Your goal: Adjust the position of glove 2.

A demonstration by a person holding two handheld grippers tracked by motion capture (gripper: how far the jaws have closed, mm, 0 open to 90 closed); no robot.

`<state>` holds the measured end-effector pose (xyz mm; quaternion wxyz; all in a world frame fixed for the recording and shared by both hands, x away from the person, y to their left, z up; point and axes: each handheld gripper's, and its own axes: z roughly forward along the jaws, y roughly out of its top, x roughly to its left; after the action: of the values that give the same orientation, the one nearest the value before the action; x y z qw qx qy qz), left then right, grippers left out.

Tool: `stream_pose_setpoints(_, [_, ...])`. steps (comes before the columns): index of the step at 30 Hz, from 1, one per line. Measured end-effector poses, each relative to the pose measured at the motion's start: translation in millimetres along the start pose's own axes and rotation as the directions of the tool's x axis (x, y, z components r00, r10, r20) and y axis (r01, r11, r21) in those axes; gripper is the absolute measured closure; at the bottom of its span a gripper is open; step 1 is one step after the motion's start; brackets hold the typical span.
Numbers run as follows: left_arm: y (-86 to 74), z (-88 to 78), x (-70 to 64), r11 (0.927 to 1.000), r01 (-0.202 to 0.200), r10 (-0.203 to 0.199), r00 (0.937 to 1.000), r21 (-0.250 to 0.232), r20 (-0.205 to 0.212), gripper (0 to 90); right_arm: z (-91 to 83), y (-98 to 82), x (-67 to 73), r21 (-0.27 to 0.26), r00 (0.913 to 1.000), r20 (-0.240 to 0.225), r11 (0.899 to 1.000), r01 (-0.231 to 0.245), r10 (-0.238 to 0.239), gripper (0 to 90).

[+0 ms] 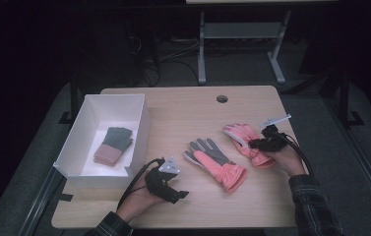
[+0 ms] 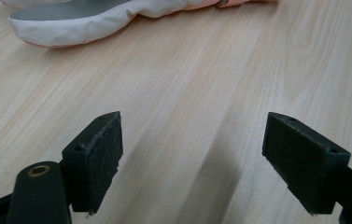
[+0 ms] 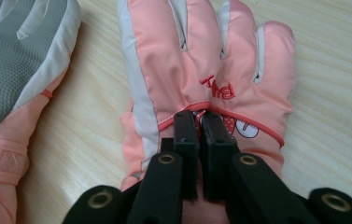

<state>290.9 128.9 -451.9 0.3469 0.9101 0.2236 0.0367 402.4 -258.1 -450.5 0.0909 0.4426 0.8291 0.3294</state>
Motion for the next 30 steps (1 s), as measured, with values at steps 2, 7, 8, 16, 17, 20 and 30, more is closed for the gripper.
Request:
stream_pose_setpoints(2, [0.0, -0.2, 0.5, 1.0, 0.002, -0.002, 1.0, -0.001, 0.0, 19.9, -1.9, -0.2, -0.2, -0.004, 1.0, -0.003, 1.0, -0.006, 0.006, 87.8])
stream_pose_setpoints(7, [-0.5, -1.5, 1.9, 1.0, 0.004, -0.004, 1.0, -0.003, -0.002, 19.9, -11.6, 1.4, 0.1, -0.032, 0.9998, -0.005, 0.999, -0.017, 0.017, 88.6])
stream_pose_setpoints(8, [-0.5, -1.5, 2.0, 1.0, 0.005, -0.005, 1.0, -0.004, -0.002, 19.9, -13.6, 1.7, 0.0, -0.039, 1.0, -0.001, 0.999, -0.007, 0.006, 88.6])
stream_pose_setpoints(16, [0.0, -1.3, 1.4, 1.0, 0.002, -0.002, 1.0, -0.002, -0.002, 19.9, -35.0, 5.6, 7.7, -0.077, 1.0, -0.006, 0.997, -0.002, 0.001, 88.7])
stream_pose_setpoints(17, [0.0, -1.4, 1.4, 1.0, 0.002, -0.002, 1.0, -0.002, -0.002, 19.9, -37.8, 5.8, 8.5, -0.081, 0.9999, -0.011, 0.997, 0.001, -0.002, 88.7])
stream_pose_setpoints(20, [-0.1, -1.5, 1.6, 1.0, 0.003, -0.003, 1.0, -0.003, -0.002, 19.9, -48.2, 8.3, 13.0, -0.086, 0.9999, -0.01, 0.996, 0.003, -0.004, 88.7])
stream_pose_setpoints(30, [0.3, -1.5, 0.5, 0.9999, 0.002, -0.002, 1.0, -0.011, -0.004, 19.9, -68.5, 19.4, 34.9, -0.111, 0.9986, -0.041, 0.993, 0.029, -0.033, 88.7])
